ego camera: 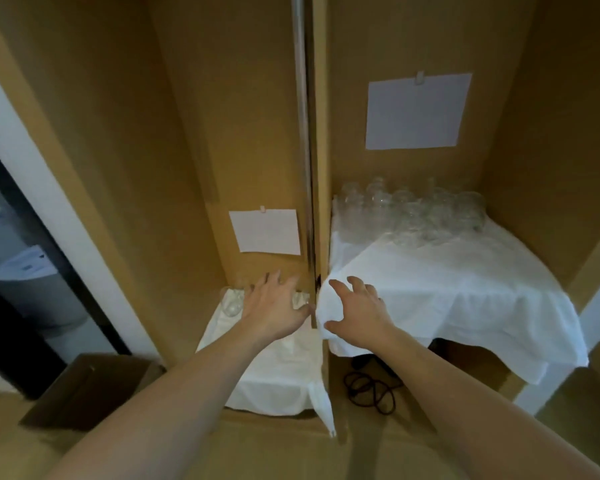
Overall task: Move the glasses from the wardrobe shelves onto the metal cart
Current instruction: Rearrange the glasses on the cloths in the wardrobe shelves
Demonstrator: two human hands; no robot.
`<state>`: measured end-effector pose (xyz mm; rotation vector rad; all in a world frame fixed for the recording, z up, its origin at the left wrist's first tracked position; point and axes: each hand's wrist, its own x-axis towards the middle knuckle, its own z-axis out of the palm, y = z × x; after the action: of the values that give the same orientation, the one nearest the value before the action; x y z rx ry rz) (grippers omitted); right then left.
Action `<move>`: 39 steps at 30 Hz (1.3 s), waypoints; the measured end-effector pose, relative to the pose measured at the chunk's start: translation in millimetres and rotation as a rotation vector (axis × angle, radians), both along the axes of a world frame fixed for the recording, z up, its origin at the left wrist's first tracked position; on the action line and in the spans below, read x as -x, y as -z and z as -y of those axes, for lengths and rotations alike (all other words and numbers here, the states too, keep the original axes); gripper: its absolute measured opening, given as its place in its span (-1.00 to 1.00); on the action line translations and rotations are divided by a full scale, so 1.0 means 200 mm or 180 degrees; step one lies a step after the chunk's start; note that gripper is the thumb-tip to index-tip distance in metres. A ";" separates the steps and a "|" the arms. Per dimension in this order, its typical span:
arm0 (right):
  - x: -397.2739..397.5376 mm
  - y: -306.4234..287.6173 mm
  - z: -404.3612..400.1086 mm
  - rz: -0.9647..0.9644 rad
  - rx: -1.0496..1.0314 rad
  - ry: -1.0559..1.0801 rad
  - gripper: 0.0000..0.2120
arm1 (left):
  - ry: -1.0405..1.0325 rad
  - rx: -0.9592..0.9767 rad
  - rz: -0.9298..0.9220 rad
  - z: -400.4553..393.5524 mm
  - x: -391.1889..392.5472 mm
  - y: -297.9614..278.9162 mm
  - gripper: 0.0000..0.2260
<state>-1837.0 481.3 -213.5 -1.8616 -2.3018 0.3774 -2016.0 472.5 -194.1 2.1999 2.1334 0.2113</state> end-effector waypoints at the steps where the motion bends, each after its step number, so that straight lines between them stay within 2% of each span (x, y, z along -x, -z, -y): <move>1: 0.07 0.00 0.01 0.0012 0.0006 -0.0005 -0.20 | -0.0015 0.0043 -0.0002 0.01 0.07 0.01 -0.35; 5: 0.32 0.04 0.05 0.0025 0.0052 0.0009 -0.23 | 0.0014 0.0049 0.0019 0.06 0.34 0.03 -0.35; 15: 0.95 0.11 0.09 0.0019 0.0198 -0.0027 -0.17 | -0.0007 0.0094 0.0136 0.11 0.99 0.09 -0.31; 22: 1.17 0.18 0.07 0.0120 0.0396 -0.0096 -0.17 | -0.0067 0.0248 0.0257 0.06 1.24 0.22 -0.28; 31: 1.39 0.38 -0.26 0.0201 0.0625 -0.0251 -0.13 | -0.0302 0.0619 0.0333 -0.19 1.43 0.44 -0.26; 39: 1.55 0.57 -0.82 0.0213 0.0957 -0.0392 -0.14 | -0.0504 0.0913 0.0430 -0.70 1.63 0.59 -0.25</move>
<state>-2146.3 644.5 -327.7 -1.8880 -2.5306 0.7249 -2342.9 612.4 -312.3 1.8116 2.1135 0.0551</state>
